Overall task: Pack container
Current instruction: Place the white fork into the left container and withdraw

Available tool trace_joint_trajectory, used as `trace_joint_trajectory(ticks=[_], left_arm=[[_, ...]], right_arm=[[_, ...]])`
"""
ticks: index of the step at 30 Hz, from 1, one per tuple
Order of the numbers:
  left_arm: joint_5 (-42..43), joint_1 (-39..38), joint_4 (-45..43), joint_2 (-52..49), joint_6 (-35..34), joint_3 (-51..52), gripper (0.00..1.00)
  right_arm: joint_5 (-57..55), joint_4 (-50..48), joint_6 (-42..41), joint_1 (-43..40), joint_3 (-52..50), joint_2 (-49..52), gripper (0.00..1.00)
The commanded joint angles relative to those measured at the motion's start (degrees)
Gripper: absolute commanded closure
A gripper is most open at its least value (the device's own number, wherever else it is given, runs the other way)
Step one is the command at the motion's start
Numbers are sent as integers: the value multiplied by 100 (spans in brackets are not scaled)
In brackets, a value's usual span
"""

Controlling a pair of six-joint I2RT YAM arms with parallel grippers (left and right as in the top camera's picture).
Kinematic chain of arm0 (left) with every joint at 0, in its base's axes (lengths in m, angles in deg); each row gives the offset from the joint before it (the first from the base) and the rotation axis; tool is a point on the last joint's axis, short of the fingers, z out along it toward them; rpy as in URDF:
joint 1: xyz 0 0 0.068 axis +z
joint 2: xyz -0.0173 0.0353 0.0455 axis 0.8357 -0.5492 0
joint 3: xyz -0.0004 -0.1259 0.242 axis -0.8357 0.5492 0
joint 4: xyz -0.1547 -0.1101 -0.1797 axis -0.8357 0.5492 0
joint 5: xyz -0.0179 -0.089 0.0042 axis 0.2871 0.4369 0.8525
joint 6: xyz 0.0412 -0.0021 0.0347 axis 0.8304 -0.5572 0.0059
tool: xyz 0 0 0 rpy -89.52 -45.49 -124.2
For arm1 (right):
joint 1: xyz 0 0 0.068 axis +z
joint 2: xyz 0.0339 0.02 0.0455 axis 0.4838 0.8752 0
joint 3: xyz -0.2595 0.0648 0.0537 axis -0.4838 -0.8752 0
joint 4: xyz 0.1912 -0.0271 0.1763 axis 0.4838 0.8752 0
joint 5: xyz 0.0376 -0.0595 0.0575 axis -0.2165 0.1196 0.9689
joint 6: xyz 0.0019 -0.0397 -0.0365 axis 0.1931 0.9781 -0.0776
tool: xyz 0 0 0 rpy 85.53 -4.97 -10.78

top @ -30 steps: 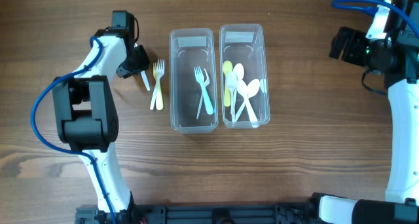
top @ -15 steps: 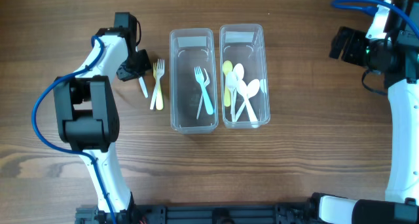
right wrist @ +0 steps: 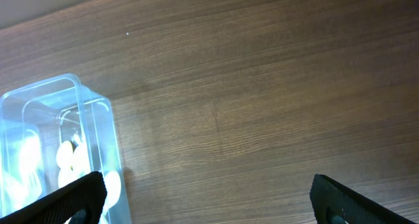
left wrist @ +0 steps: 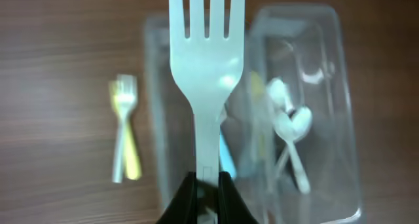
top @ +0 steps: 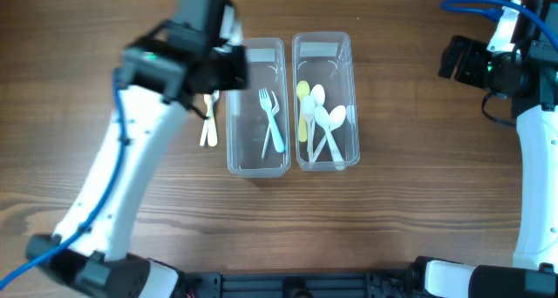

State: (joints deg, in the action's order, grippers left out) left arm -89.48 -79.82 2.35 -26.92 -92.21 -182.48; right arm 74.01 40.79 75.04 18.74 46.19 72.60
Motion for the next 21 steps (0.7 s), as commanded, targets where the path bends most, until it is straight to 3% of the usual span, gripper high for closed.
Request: trace_joint_trajectory(ticks=[1,9,13,17,21], left_arm=[[-15,-621,-328,-737,-413,750,96],[-144,-997,-1266,-1864,-603,1117,92],[-144,-909,-1370,-1816,-686,1088,64],[-269,-848,-1191,-1377,-684,1051,55],[-1274,-638,-734,-717,-678,1051,48]], right_arm=[[-42,-2,33,-7,4,59,0],[-42,-2,33,-7,4,59,0],[-42,-2,33,-7,4,59,0],[-42,-2,33,-7,4,59,0],[-42,-2,33,-7,4,59,0]])
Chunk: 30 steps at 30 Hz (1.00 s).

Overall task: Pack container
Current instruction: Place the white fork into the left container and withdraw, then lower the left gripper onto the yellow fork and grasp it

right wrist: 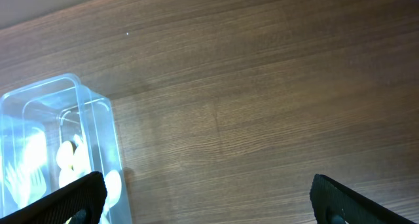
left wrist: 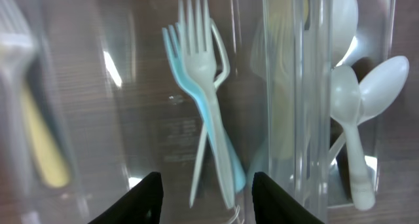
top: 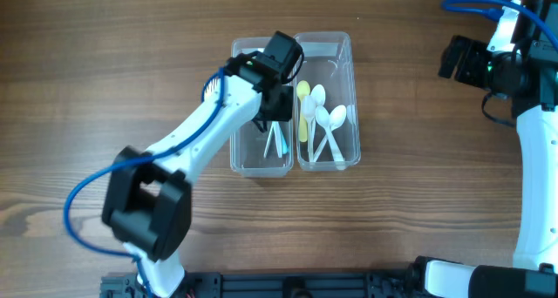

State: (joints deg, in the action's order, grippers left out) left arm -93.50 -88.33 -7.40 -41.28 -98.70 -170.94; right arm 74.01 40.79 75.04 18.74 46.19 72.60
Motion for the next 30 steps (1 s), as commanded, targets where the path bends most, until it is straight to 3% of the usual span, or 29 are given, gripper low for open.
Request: trace_joint_trajectory(ticks=[1,4,9,13,17,26,30], left_arm=[[-1071,315,358,807,-26,-105,47],[-1316,903,745,859,90,-101,47],[-555,1923,595,398,826,-74,55],[122,2374,216,-127,2109,-74,62],[138,2424,-101,-570,2844,-74,65],[227,2426,-498,-1102,2997,-74,63],[286,2339,-439,-1283,3001,-74,67]], right_arm=[[-42,-2,35,-7,4,59,0],[-42,-2,35,-7,4,59,1],[-39,-2,31,-7,4,59,0],[-39,-2,33,-7,4,59,0],[-42,-2,33,-7,4,59,0],[-42,-2,33,-7,4,59,0],[-42,-2,33,-7,4,59,0]])
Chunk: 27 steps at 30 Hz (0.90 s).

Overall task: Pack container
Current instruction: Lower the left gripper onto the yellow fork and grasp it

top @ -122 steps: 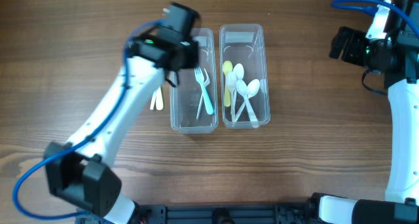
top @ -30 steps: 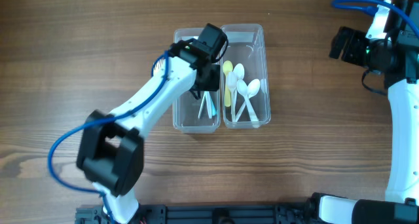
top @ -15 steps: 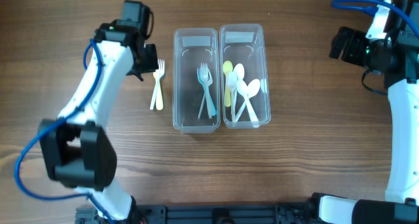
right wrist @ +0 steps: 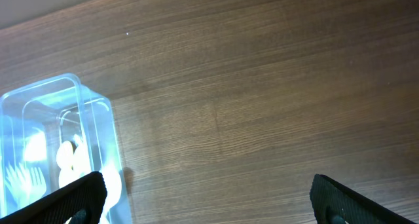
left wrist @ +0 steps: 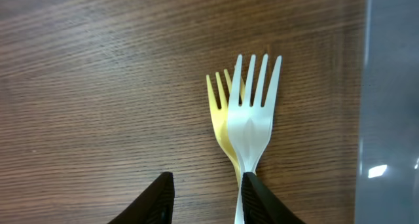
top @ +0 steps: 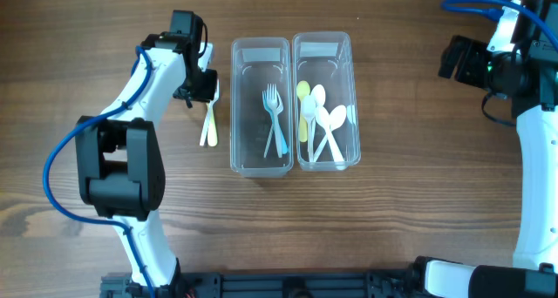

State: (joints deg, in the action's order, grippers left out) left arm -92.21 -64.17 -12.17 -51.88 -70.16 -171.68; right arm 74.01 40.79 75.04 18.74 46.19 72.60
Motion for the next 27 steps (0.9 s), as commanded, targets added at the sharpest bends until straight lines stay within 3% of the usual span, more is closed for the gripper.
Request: trace_joint_trajectory(ticks=[1,5,27], left_arm=[[160,-118,61,-258,149,0,69],[177,-278,63,-385,450,0,71],[151,-236,-232,-448,446,256,68]], right_arm=[[-42,-2,33,-7,4,59,0],[-42,-2,33,-7,4,59,0],[-42,-2,33,-7,4,59,1]])
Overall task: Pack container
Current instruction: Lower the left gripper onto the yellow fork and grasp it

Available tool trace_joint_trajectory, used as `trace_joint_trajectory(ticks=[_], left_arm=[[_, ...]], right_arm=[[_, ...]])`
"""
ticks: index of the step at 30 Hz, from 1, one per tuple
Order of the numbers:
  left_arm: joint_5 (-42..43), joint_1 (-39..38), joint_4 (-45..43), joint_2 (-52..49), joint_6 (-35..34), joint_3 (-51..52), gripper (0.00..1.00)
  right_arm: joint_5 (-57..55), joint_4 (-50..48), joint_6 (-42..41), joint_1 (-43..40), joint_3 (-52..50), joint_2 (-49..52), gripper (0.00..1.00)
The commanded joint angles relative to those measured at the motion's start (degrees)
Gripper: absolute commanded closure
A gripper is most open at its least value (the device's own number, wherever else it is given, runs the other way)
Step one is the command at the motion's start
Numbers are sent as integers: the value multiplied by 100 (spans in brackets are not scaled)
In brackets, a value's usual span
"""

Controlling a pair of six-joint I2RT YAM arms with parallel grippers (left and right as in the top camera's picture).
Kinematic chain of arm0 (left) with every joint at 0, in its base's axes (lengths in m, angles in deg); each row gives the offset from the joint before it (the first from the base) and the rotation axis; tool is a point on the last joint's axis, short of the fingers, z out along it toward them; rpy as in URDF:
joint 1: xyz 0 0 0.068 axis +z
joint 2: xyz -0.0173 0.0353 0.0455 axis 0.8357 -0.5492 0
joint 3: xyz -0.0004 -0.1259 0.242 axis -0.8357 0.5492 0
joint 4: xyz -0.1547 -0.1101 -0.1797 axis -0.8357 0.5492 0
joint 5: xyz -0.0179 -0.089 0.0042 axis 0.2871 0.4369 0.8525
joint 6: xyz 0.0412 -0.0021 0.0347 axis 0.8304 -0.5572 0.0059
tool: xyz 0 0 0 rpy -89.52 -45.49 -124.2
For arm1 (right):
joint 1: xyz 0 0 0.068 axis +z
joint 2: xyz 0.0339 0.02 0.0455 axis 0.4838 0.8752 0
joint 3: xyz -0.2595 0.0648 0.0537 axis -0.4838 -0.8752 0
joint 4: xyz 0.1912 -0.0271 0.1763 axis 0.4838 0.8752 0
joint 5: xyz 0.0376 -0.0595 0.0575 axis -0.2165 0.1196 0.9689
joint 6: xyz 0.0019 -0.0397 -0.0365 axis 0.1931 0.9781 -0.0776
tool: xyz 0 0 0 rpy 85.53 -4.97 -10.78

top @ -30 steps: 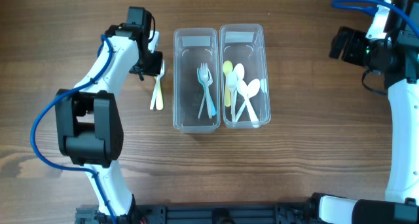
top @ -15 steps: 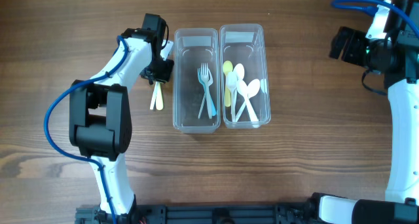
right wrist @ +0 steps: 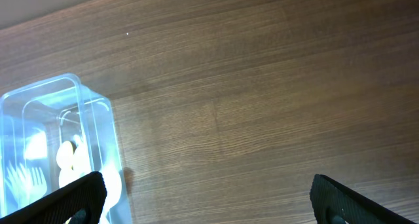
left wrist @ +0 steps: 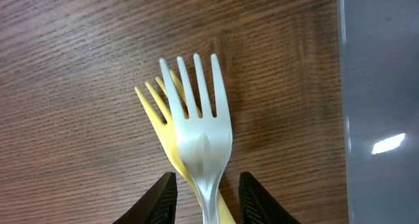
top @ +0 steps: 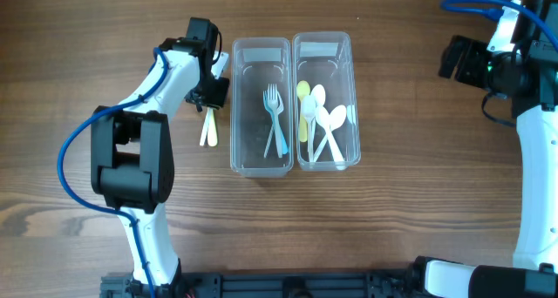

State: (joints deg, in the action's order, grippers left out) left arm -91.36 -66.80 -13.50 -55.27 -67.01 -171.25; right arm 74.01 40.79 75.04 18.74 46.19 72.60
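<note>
On the wood left of the containers lie a white fork (left wrist: 196, 122) and, under it, a yellow fork (left wrist: 152, 101); overhead they show as one pair of forks (top: 207, 129). My left gripper (left wrist: 206, 201) is open, one finger on each side of the white fork's neck, close above the table. The left clear container (top: 235, 106) holds a blue and a pale fork (top: 274, 117). The right clear container (top: 354, 106) holds several white and yellow spoons (top: 323, 124). My right gripper (right wrist: 206, 201) is wide open over bare wood, far right of both containers.
The left container's wall (left wrist: 383, 86) stands just right of the forks on the table. The right container's corner (right wrist: 59, 139) shows at the left of the right wrist view. My right arm (top: 523, 115) runs along the table's right side.
My left gripper has come closer to the two forks on the table and shifted, so the white fork's neck now lies between its open fingers. The right arm has not moved.
First my left gripper held a white fork above the containers. Then it was open over the left container, with that fork lying inside by the blue one. After that it was over the two forks left of the container, and now straddles them.
</note>
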Motion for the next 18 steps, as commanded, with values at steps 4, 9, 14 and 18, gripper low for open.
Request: trace_joint_trajectory(ticks=[4,9,14,18], left_arm=[[37,28,-133,-109,131,326,70],[-197,26,-175,-107,127,323,86],[-476,28,-92,-94,118,323,90],[-496,26,-83,-94,101,323,88]], right_arm=[[-42,-2,33,-7,4,59,0],[-42,-2,33,-7,4,59,0],[-42,-2,33,-7,4,59,0],[-42,-2,33,-7,4,59,0]])
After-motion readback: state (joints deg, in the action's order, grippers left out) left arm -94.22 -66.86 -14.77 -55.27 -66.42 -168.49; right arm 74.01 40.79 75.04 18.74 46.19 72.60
